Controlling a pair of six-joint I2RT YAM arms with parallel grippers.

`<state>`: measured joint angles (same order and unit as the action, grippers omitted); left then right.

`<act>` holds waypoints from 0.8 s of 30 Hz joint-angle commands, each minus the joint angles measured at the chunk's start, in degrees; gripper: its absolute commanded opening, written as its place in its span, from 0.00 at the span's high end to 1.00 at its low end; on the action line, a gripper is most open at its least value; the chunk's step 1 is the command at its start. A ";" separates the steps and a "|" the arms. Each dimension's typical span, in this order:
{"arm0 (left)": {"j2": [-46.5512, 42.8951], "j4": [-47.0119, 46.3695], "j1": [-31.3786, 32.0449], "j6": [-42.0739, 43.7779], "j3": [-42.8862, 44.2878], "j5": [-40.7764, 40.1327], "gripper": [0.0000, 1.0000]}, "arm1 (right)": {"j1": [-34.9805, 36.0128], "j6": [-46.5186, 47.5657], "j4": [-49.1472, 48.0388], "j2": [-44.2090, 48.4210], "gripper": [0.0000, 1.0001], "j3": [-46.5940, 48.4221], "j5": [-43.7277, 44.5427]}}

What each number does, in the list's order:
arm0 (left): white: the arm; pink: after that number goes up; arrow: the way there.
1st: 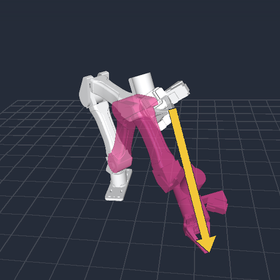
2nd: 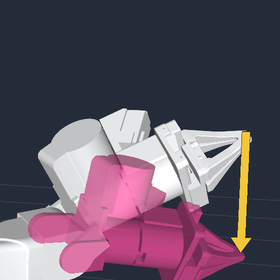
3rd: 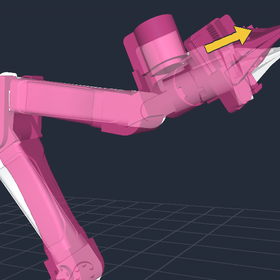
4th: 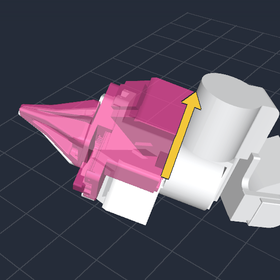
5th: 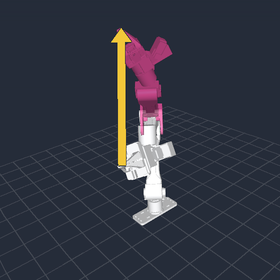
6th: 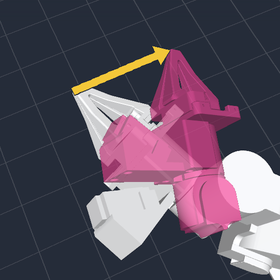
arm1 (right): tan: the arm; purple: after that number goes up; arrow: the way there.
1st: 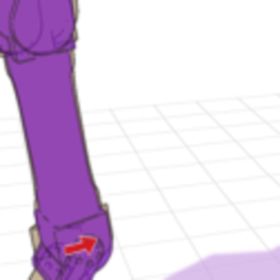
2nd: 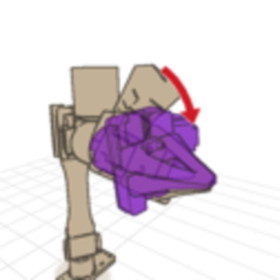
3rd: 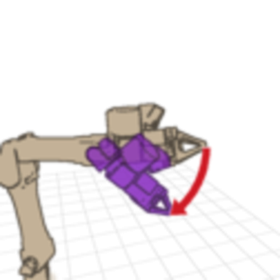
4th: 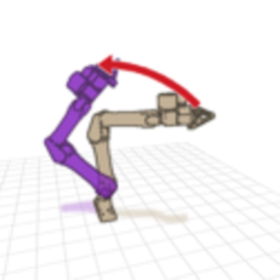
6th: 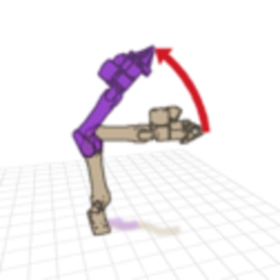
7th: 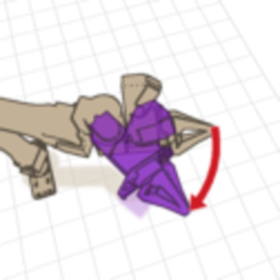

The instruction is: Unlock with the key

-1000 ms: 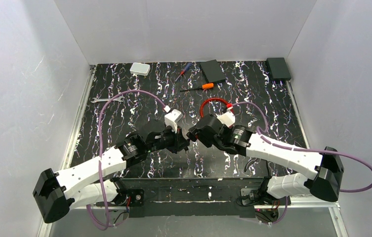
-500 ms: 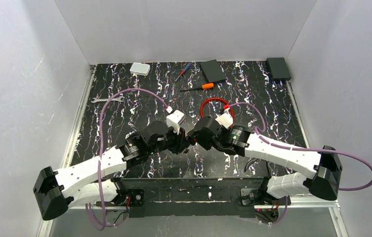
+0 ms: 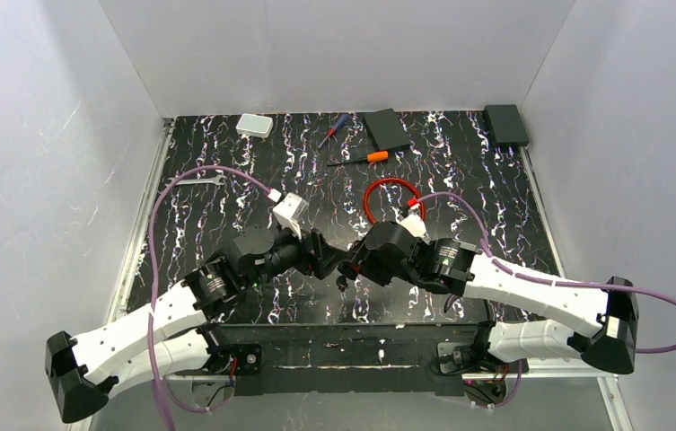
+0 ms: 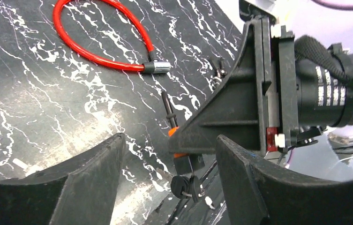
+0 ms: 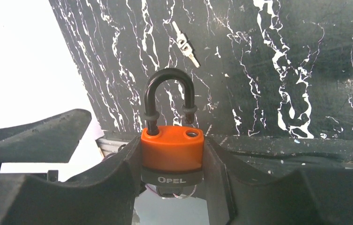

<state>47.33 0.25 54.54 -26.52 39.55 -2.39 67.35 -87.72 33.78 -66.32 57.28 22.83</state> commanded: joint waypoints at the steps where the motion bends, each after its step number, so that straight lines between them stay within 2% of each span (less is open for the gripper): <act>1: 1.43 -4.40 -0.29 -3.41 -1.04 1.85 0.35 | 0.50 0.06 -2.29 2.68 0.99 -0.16 -0.56; 8: 2.23 -4.47 -0.27 -6.78 -2.30 5.49 0.41 | 0.50 -0.34 -3.48 5.21 0.99 -0.76 0.30; 17: -7.94 -4.38 -0.32 -9.68 -7.89 6.13 0.28 | 0.59 -0.43 -5.20 5.13 0.99 -2.23 -1.47; 24: -7.09 -4.41 -0.31 -9.47 -9.21 7.33 0.31 | 0.97 -0.25 -6.94 3.59 0.99 -1.73 -2.85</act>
<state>39.40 -3.88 54.17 -36.27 30.46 3.84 67.90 -87.26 31.55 -62.74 54.65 20.47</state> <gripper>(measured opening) 0.701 0.526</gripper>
